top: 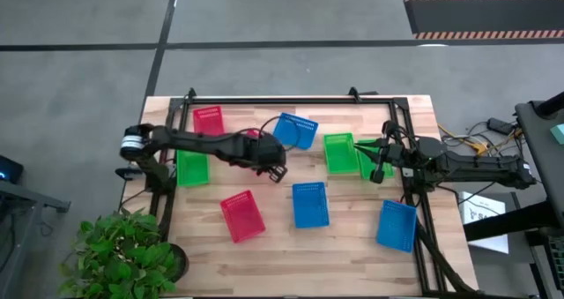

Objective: Stack baskets by color
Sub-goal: Stack the middle red bin on top of the bottom red bin

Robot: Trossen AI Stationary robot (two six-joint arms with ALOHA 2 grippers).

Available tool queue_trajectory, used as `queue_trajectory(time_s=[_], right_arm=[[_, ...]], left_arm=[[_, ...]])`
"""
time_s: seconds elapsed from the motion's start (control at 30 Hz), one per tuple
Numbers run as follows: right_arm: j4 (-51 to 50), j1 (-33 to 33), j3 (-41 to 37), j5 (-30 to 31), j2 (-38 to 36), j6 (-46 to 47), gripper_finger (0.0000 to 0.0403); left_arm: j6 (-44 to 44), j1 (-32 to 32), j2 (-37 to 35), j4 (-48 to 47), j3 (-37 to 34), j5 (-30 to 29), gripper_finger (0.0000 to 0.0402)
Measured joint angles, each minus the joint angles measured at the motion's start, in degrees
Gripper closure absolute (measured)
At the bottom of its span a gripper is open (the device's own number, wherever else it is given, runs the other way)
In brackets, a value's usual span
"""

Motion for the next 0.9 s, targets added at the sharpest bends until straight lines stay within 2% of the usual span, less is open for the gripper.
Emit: queue_trajectory(time_s=[0.13, 0.27, 0.53, 0.73, 0.9], right_arm=[[0.0, 0.0, 0.0, 0.2, 0.0, -1.1, 0.0385], [0.2, 0.0, 0.0, 0.6, 0.0, -2.6, 0.0385], [0.6, 0.0, 0.0, 1.7, 0.0, -3.3, 0.0385], [0.9, 0.0, 0.0, 1.7, 0.0, -3.1, 0.0385], [0.8, 0.0, 0.1, 1.7, 0.0, -2.5, 0.0385]], left_arm=[[1.4, -4.4, -0.1, -4.4, 5.9, -1.0, 0.0402], [-1.3, -10.3, 0.4, -7.9, 10.9, -1.4, 0.0401], [-9.9, -22.9, 0.4, -8.0, 14.7, -1.3, 0.0401], [-13.9, -28.1, 0.6, -9.2, 16.4, -1.3, 0.0401], [-16.1, -29.8, 4.2, -22.8, 21.5, 2.5, 0.0401]])
